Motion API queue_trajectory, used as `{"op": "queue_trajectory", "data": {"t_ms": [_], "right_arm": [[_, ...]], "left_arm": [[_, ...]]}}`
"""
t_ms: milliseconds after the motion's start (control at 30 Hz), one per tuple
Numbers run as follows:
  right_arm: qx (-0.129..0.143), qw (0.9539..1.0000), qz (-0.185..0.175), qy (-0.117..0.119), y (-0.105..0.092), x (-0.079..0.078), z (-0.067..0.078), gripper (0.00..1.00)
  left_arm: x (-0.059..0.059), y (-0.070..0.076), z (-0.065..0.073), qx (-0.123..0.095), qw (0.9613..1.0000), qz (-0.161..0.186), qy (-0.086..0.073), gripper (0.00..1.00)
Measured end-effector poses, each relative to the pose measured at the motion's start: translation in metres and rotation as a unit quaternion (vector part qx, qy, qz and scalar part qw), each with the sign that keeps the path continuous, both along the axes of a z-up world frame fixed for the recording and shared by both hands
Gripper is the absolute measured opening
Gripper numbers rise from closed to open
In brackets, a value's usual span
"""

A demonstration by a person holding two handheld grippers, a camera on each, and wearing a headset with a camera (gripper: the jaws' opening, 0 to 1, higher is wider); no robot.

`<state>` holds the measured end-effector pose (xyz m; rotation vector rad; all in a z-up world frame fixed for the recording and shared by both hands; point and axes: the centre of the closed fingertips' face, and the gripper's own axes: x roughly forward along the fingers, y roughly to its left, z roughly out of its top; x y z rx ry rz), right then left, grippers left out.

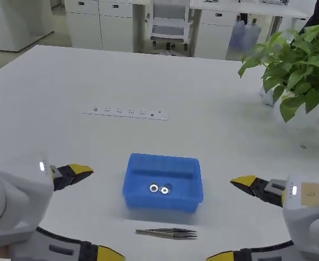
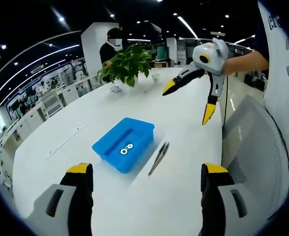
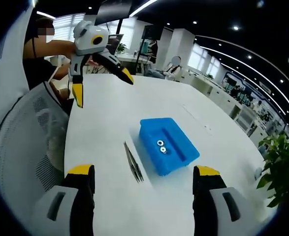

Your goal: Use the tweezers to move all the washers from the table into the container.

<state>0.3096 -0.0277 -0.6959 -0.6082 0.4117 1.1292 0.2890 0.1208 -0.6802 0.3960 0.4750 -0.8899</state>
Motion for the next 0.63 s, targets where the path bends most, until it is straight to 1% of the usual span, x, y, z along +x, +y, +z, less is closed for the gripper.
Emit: {"op": "queue_trajectory", "data": {"t_ms": [200,267,300,367,467,567,633], "right_arm": [[-0.002,1.0000,-0.001,0.002,-0.0031,-0.0005,-0.0009,0.83],[-0.005,1.0000,-0.002,0.001,-0.0050,0.0000,-0.0018,0.83],[-0.006,1.0000,-0.003,0.002,-0.0058,0.0002,-0.0020,0.83],[-0.004,1.0000,-0.004,0.003,-0.0060,0.0002,-0.0020,0.83],[-0.005,1.0000,-0.004,0.005,-0.0059,-0.0001,-0.0026,0.83],[-0.004,0.9999,-0.004,0.009,-0.0059,-0.0006,-0.0039,0.83],[-0.008,0.9999,-0.001,0.011,-0.0068,-0.0011,-0.0064,0.83]], "left_arm": [[-0.0006,0.0010,-0.0007,0.000,1.0000,0.004,0.002,0.96],[-0.0043,-0.0017,-0.0025,-0.007,0.9998,0.000,0.019,0.96],[-0.0039,-0.0014,-0.0025,-0.006,0.9998,0.001,0.020,0.95],[-0.0038,-0.0015,-0.0011,-0.005,0.9999,0.000,0.014,0.95],[-0.0030,-0.0011,0.0003,-0.006,0.9998,0.002,0.016,0.95],[-0.0012,-0.0012,0.0016,-0.004,0.9999,0.001,0.014,0.95],[-0.0003,-0.0020,0.0026,-0.005,0.9999,0.001,0.013,0.95]]}}
